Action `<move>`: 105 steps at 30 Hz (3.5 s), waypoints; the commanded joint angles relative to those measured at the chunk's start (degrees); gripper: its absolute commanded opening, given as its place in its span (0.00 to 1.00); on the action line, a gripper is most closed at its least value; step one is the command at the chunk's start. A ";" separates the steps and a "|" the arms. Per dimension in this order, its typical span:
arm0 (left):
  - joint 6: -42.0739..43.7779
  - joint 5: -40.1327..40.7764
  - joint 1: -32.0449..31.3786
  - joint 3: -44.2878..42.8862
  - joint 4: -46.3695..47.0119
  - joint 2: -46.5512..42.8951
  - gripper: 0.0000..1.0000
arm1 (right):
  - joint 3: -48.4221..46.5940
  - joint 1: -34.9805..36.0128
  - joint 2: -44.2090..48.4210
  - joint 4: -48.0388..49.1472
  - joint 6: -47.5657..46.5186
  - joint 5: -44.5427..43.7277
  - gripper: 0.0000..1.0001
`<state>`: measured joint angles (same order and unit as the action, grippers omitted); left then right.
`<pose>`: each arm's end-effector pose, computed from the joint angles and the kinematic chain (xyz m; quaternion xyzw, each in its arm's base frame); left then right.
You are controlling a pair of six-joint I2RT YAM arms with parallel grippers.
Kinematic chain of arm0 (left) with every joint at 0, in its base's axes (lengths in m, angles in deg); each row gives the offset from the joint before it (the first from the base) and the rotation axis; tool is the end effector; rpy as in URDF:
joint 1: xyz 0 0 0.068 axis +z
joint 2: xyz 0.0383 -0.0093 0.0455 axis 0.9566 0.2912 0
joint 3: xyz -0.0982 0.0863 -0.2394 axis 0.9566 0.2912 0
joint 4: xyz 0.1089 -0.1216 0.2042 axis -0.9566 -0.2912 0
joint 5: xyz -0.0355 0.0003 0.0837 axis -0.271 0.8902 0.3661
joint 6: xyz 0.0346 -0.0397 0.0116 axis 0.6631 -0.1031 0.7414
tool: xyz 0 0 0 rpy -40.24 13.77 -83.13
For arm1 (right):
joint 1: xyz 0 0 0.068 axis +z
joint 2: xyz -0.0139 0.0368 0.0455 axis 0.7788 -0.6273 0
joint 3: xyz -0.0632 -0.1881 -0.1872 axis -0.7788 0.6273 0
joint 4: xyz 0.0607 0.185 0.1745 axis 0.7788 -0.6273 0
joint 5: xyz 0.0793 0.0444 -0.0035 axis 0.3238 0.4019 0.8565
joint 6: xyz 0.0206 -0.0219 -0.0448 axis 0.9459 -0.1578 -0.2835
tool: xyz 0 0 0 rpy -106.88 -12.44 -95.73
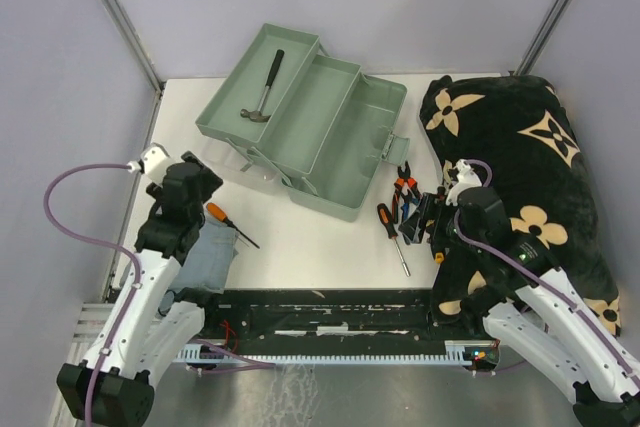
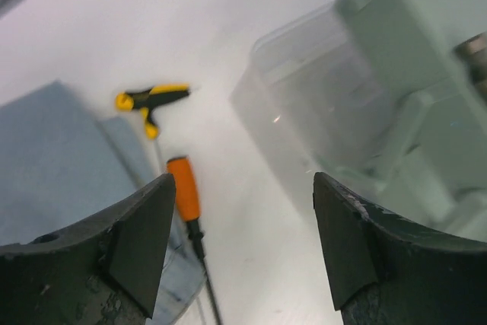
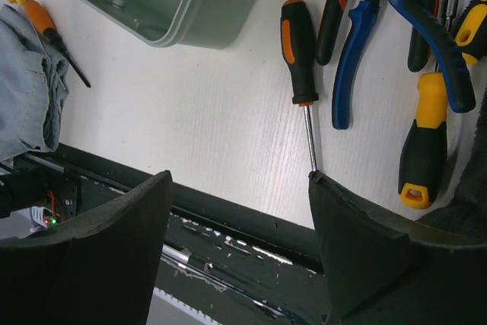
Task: Pack the tool kit
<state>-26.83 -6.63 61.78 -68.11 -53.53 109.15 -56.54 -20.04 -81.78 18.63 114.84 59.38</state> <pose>0.1704 -0.0155 0.3079 -0.3322 0.7607 -0.0154 0.5574 0.1139 0.0707 0.2841 0.0482 0.8961 0.2692 0.3497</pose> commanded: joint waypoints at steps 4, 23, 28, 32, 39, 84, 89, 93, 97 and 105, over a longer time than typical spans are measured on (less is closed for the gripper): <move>-9.10 4.02 0.53 1.97 -1.74 5.87 0.83 | -0.25 0.07 2.16 1.51 1.95 -3.24 0.80; -10.29 -12.76 17.76 4.53 13.76 23.72 0.74 | -0.19 -0.03 5.05 1.80 1.14 -2.42 0.82; -12.07 -17.83 20.34 5.15 16.39 29.43 0.74 | -0.42 0.00 4.72 1.60 0.55 -2.34 0.88; -11.15 -21.60 23.32 5.14 17.78 32.86 0.71 | -0.87 -0.05 5.04 0.96 0.34 -2.96 0.91; -10.70 -19.17 24.70 5.62 17.22 34.72 0.69 | 0.15 0.06 5.01 1.70 0.77 -3.66 0.92; -4.11 -20.30 24.74 -1.91 10.95 49.11 0.03 | 0.69 0.03 6.45 -1.44 1.42 -7.28 0.91; -4.50 -19.57 24.70 -0.53 11.65 44.70 0.03 | 0.61 0.01 6.74 -1.70 1.40 -7.60 0.91; -5.36 -17.13 24.67 1.43 13.02 37.77 0.03 | 0.52 0.06 6.91 -1.84 1.34 -7.95 0.91; -6.11 -12.60 24.74 2.50 11.98 30.44 0.03 | 0.58 0.06 6.70 -1.63 1.39 -8.10 0.91; -5.93 -8.34 24.82 1.79 11.42 21.34 0.03 | 0.61 0.01 5.23 -0.82 1.40 -7.50 0.91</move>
<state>-32.89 -18.57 86.45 -65.40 -42.47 133.97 -55.53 -20.04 -75.86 15.98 116.06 52.72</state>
